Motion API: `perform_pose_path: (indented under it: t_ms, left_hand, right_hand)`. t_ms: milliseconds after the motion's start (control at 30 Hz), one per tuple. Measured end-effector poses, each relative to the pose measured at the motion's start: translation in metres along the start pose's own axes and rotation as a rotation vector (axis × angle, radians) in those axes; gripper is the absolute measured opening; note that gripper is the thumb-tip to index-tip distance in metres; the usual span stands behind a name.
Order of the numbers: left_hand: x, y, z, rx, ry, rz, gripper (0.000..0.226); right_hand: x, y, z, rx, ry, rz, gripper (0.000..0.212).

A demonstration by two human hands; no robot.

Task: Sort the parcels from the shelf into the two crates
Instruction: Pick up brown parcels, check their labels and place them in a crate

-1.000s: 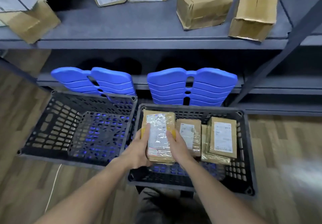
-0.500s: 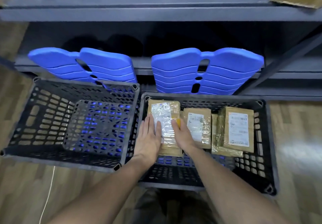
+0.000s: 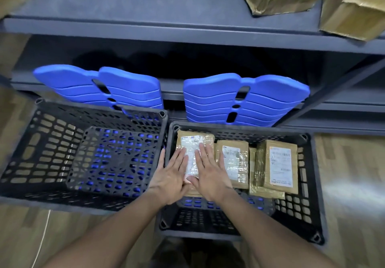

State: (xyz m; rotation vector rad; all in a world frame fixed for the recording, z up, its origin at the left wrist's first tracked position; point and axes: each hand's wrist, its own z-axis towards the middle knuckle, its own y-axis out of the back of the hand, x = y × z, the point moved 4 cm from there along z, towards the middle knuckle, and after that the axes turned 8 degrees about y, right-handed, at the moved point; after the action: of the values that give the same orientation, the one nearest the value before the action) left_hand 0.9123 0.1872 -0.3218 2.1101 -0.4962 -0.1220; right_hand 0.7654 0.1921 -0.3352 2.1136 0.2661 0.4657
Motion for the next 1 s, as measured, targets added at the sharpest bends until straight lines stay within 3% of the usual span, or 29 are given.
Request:
perform_pose_path:
  t_ms: [167, 300, 433, 567, 733, 1000]
  left_hand:
    - [-0.002, 0.001, 0.004, 0.043, 0.009, 0.038, 0.074]
    - [-0.005, 0.012, 0.001, 0.012, 0.021, 0.057, 0.073]
    - [-0.002, 0.041, -0.004, -0.018, 0.051, -0.056, 0.066]
    - [0.015, 0.086, -0.002, -0.145, 0.075, -0.216, 0.064]
    - [0.036, 0.160, 0.005, -0.437, 0.030, -0.519, 0.035]
    - [0.030, 0.260, 0.025, -0.679, -0.035, -0.624, 0.029]
  right_hand:
    - [-0.002, 0.000, 0.003, 0.029, -0.008, -0.017, 0.080]
    - [-0.002, 0.019, -0.003, -0.033, 0.012, 0.045, 0.073]
    - [0.000, 0.052, -0.021, -0.176, -0.038, 0.190, 0.088]
    - [-0.011, 0.095, -0.034, -0.342, -0.108, 0.303, 0.064]
    - [-0.034, 0.145, -0.051, -0.505, -0.179, 0.312, 0.062]
    - [-0.075, 0.204, -0.066, -0.623, -0.105, 0.374, 0.054]
